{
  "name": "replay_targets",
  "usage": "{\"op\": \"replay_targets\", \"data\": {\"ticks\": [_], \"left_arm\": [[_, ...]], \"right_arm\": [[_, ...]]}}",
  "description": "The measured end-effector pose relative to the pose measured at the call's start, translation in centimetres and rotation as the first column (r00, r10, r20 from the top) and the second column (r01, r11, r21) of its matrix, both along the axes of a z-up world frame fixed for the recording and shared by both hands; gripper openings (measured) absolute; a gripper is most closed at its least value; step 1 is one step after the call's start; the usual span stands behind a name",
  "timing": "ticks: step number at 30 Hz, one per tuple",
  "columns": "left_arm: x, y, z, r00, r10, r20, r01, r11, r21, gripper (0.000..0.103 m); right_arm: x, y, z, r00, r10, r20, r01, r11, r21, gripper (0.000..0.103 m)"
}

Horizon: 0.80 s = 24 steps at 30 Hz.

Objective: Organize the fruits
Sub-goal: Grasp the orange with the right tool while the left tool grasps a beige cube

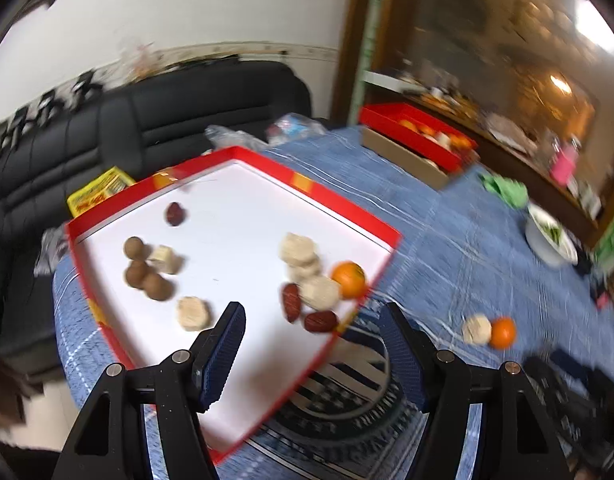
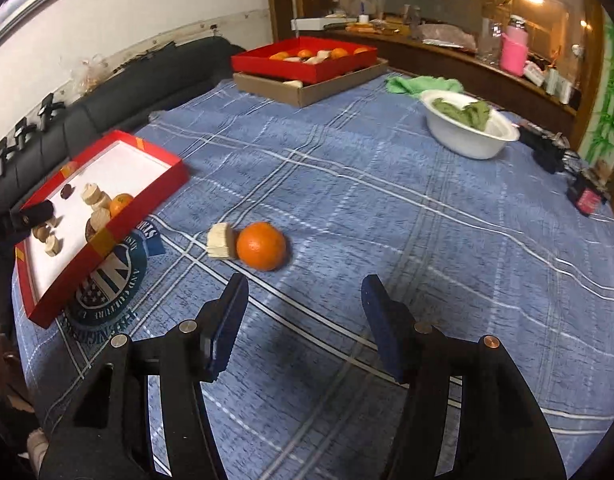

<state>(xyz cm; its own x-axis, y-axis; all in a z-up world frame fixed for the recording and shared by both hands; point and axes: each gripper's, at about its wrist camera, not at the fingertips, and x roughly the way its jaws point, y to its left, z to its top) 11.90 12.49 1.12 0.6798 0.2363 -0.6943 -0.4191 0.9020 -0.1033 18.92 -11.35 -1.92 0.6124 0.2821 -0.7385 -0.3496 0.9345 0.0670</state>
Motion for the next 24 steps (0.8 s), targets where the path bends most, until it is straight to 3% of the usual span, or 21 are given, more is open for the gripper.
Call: {"op": "replay_targets", "data": {"ticks": [5,10,13,16,24], "left_arm": [[0.3,-0.9,-0.5,1.0,-0.02,-0.021,0.02,0.999,0.026,0.067],[1.1,-1.3,-1.2,0.999,-0.032,-0.029,0.032,0.999,0.024,0.067],[2.1,-2.8,-1.5,0.995,-0.094,-0.042,0.094,0.995,0.016,0.067],[2.9,-4.5,-1.6,0.988,-0.147,-0.041,0.149,0.988,0.037,0.067],[7.8,-10.3,-3.1,0.957,-0.281,-0.068,0.284,0.958,0.037,0.067]], "right_arm": [[2.1,2.3,-1.5,0.999,0.033,-0.023,-0.034,0.999,-0.031,0.045],[2.6,3.5,-2.7,0.997,0.07,-0.041,-0.072,0.996,-0.053,0.045],[3.4,4.3,-2.7,0.996,0.082,-0.025,-0.083,0.994,-0.076,0.045],[4.2,4.8,-2.8,0.993,0.115,-0.038,-0.117,0.99,-0.075,0.033],[4.0,1.1,-2.7,0.997,0.066,-0.049,-0.068,0.997,-0.044,0.032]]}}
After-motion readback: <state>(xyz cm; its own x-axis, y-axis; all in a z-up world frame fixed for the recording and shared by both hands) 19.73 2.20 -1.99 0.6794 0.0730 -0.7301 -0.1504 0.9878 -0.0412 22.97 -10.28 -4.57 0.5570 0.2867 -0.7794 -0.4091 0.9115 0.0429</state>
